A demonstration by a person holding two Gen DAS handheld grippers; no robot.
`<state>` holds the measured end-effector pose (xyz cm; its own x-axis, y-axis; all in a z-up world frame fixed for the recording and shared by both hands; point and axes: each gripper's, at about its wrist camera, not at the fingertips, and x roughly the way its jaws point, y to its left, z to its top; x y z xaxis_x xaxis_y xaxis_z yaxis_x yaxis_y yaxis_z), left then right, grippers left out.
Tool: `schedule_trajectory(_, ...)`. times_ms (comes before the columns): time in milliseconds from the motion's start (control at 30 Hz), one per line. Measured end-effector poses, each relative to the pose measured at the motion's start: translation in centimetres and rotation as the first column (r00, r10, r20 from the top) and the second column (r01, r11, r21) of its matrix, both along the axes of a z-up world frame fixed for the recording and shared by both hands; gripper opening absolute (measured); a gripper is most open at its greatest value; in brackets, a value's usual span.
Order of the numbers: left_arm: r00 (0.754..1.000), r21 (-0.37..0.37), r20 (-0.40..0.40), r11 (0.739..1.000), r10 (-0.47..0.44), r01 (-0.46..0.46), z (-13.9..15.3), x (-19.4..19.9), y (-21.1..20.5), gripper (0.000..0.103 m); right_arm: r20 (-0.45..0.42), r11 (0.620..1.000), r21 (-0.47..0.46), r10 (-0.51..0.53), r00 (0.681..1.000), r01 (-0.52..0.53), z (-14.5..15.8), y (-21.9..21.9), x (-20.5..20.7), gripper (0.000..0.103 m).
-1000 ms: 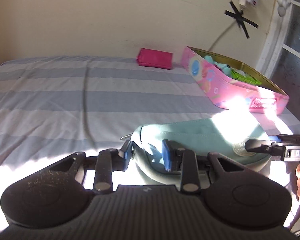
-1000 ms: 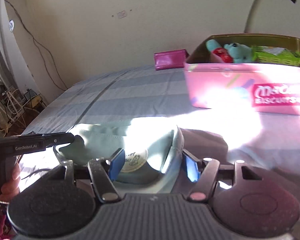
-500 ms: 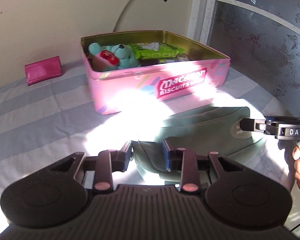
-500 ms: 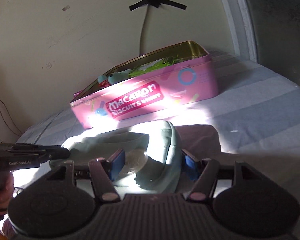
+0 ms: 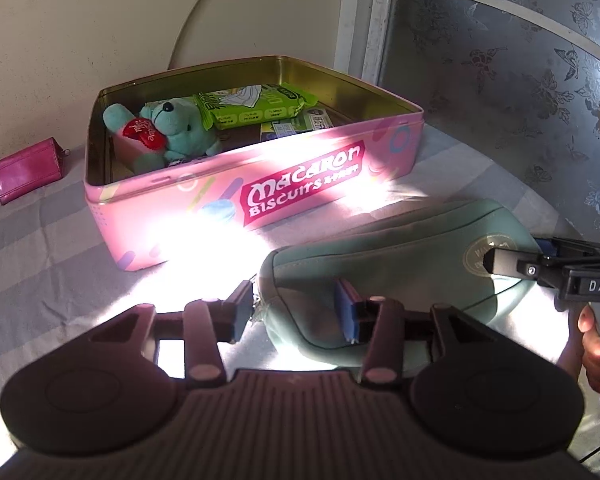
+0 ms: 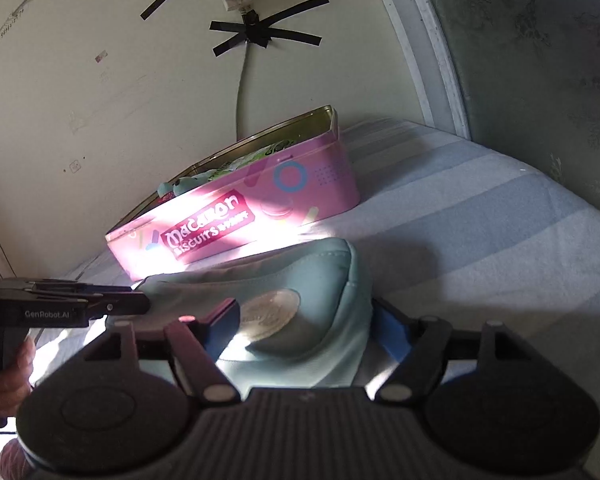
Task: Organize objects
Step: 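Carry the pencil case into the pink tin with both grippers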
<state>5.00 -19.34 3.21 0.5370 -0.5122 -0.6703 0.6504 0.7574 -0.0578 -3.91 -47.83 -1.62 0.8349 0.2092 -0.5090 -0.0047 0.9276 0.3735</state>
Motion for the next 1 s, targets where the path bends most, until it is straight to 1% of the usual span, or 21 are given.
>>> schedule_trajectory(67, 1.000, -0.004, -0.021, 1.000, 0.009, -0.009, 0.0, 0.2, 0.4, 0.064, 0.002, 0.999, -0.030, 0.021, 1.000, -0.021, 0.1, 0.4, -0.2, 0.078)
schedule_trajectory(100, 0.999, -0.011, -0.034, 1.000, 0.011, -0.011, 0.0, 0.3, 0.6, 0.067, 0.004, 0.998, -0.046, 0.032, 0.999, -0.032, 0.1, 0.5, -0.4, 0.078)
schedule_trajectory(167, 0.998, -0.034, -0.069, 0.999, 0.003, -0.006, 0.0, 0.4, 1.0, 0.067, 0.003, 0.998, -0.049, 0.046, 0.999, -0.045, 0.2, 0.4, -0.8, 0.078)
schedule_trajectory(267, 0.994, -0.061, -0.101, 0.998, -0.031, 0.025, -0.3, 0.2, 0.6, 0.067, 0.002, 0.998, -0.014, 0.059, 0.998, -0.059, 0.2, -0.4, -1.6, 0.078)
schedule_trajectory(300, 0.994, -0.063, -0.101, 0.998, -0.036, 0.030, -0.5, 0.0, 0.3, 0.066, -0.001, 0.998, -0.002, 0.061, 0.998, -0.061, 0.2, -0.5, -1.8, 0.078)
schedule_trajectory(333, 0.996, -0.058, -0.087, 0.998, -0.037, 0.033, -0.5, -0.2, 0.0, 0.066, -0.005, 0.998, 0.007, 0.066, 0.998, -0.066, 0.1, -0.6, -1.9, 0.072)
schedule_trajectory(367, 0.997, -0.053, -0.070, 0.998, -0.041, 0.038, -0.5, -0.4, -0.3, 0.064, -0.003, 0.998, 0.011, 0.065, 0.998, -0.065, 0.1, -0.6, -2.0, 0.071)
schedule_trajectory(400, 0.997, -0.061, -0.071, 0.997, -0.042, 0.038, -0.3, -0.4, -0.2, 0.061, -0.001, 0.998, 0.001, 0.058, 0.998, -0.058, 0.1, -0.4, -2.0, 0.068)
schedule_trajectory(433, 0.996, -0.077, -0.078, 0.996, -0.045, 0.039, 0.2, -0.4, 0.0, 0.059, 0.000, 0.999, -0.015, 0.052, 0.999, -0.052, 0.3, -0.2, -2.1, 0.063)
schedule_trajectory(467, 0.996, -0.096, -0.074, 0.994, -0.057, 0.049, 0.9, -0.4, 0.3, 0.055, 0.003, 0.999, -0.030, 0.043, 0.999, -0.043, 0.7, -0.1, -2.1, 0.062)
schedule_trajectory(500, 0.996, -0.115, -0.057, 0.992, -0.066, 0.059, 1.8, -0.4, 0.6, 0.054, 0.015, 0.999, -0.039, 0.034, 0.999, -0.033, 1.2, -0.3, -2.2, 0.060)
schedule_trajectory(567, 0.998, -0.150, 0.010, 0.987, -0.065, 0.066, 4.2, -0.2, 1.1, 0.054, 0.066, 0.999, 0.007, 0.046, 0.997, -0.047, 2.9, -1.4, -2.1, 0.059)
schedule_trajectory(633, 0.997, -0.178, 0.060, 0.982, -0.052, 0.062, 6.7, 1.1, 1.1, 0.054, 0.140, 0.997, 0.043, 0.063, 0.988, -0.070, 5.6, -2.3, -1.2, 0.059)
schedule_trajectory(700, 0.996, -0.191, 0.092, 0.981, -0.024, 0.041, 8.9, 3.1, 0.7, 0.054, 0.193, 0.997, 0.028, 0.068, 0.979, -0.075, 8.7, -2.6, 1.0, 0.059)
schedule_trajectory(800, 0.988, -0.191, 0.148, 0.981, 0.034, -0.005, 11.2, 7.2, -0.4, 0.054, 0.195, 0.998, -0.032, 0.062, 0.979, -0.057, 12.4, -1.9, 7.2, 0.060)
schedule_trajectory(833, 0.986, -0.191, 0.152, 0.981, 0.064, -0.034, 11.6, 8.9, -0.7, 0.054, 0.177, 0.998, -0.051, 0.058, 0.983, -0.049, 13.1, -1.5, 9.8, 0.060)
schedule_trajectory(900, 0.981, -0.182, 0.142, 0.978, 0.129, -0.102, 11.7, 12.4, -1.1, 0.054, 0.112, 0.998, -0.043, 0.057, 0.992, -0.052, 13.7, -1.0, 15.3, 0.060)
schedule_trajectory(1000, 0.973, -0.172, 0.089, 0.966, 0.212, -0.195, 10.6, 17.6, -1.4, 0.054, 0.006, 0.997, -0.023, 0.070, 0.998, -0.069, 12.7, 0.0, 22.8, 0.060)
